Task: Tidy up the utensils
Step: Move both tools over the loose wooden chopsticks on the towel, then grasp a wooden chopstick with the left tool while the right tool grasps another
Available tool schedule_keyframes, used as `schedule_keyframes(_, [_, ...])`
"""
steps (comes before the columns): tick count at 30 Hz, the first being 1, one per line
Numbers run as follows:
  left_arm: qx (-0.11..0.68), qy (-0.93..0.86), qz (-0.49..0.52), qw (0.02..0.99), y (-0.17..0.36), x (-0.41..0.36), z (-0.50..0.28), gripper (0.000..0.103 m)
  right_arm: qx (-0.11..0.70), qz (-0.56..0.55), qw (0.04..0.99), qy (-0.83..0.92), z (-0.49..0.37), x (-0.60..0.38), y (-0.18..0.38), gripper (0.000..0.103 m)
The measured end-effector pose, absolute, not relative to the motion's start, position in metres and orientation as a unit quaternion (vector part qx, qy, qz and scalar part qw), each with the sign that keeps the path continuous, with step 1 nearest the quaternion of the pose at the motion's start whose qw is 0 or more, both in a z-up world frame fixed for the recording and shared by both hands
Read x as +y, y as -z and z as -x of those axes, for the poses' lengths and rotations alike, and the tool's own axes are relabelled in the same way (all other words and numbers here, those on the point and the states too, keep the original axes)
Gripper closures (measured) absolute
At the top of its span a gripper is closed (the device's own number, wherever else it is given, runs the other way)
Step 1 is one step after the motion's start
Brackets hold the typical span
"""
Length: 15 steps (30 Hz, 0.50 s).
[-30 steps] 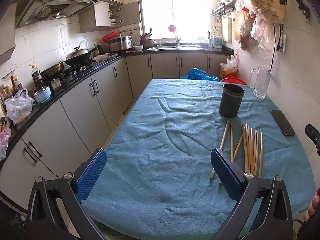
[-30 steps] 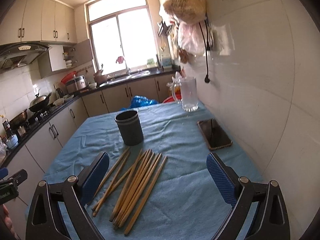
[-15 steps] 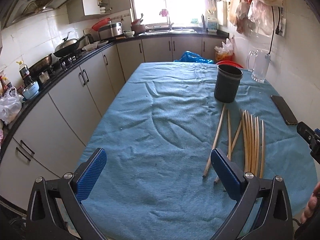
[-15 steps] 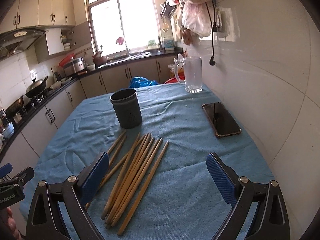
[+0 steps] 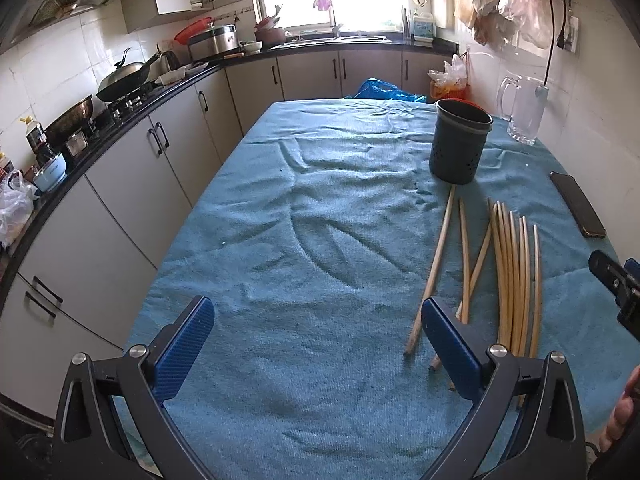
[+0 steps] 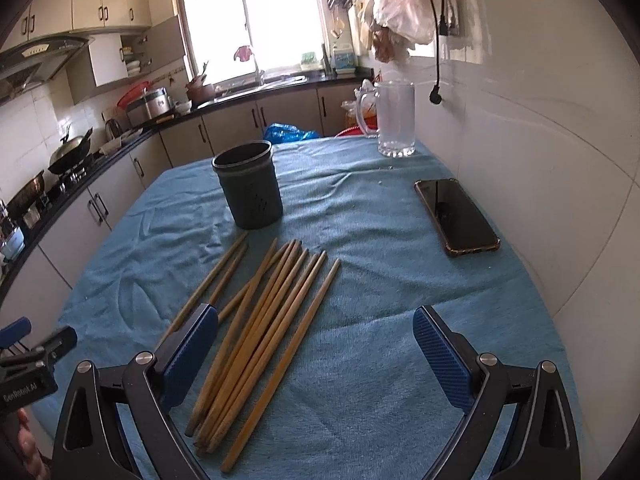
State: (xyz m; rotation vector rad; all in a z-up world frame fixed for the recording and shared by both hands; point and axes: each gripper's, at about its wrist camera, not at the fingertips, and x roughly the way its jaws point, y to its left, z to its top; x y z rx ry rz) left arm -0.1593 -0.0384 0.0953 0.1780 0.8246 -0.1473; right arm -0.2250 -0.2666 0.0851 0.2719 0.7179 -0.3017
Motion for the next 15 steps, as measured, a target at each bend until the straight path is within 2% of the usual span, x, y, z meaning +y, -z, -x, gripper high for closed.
schedule_keyframes(5, [0.405, 0.091, -0.073, 0.907, -0.097, -0.037, 0.147, 0.009, 0.374, -0.126, 0.908, 0.139, 0.217, -0.277, -0.076, 0.003])
schedule_keyframes(7, [0.414, 0.108, -0.081, 0.900, -0.096, -0.043, 0.138, 0.019, 0.380, -0.123, 0.906, 0.138, 0.216, -0.282, -0.073, 0.003])
schedule_keyframes(9, [0.425, 0.131, -0.093, 0.891, -0.094, -0.055, 0.129, 0.025, 0.383, -0.125, 0.905, 0.139, 0.217, -0.288, -0.069, 0.005])
schedule_keyframes(15, [0.431, 0.194, -0.151, 0.868, -0.077, -0.103, 0.100, 0.036, 0.410, -0.166, 0.888, 0.127, 0.213, -0.303, -0.052, 0.019])
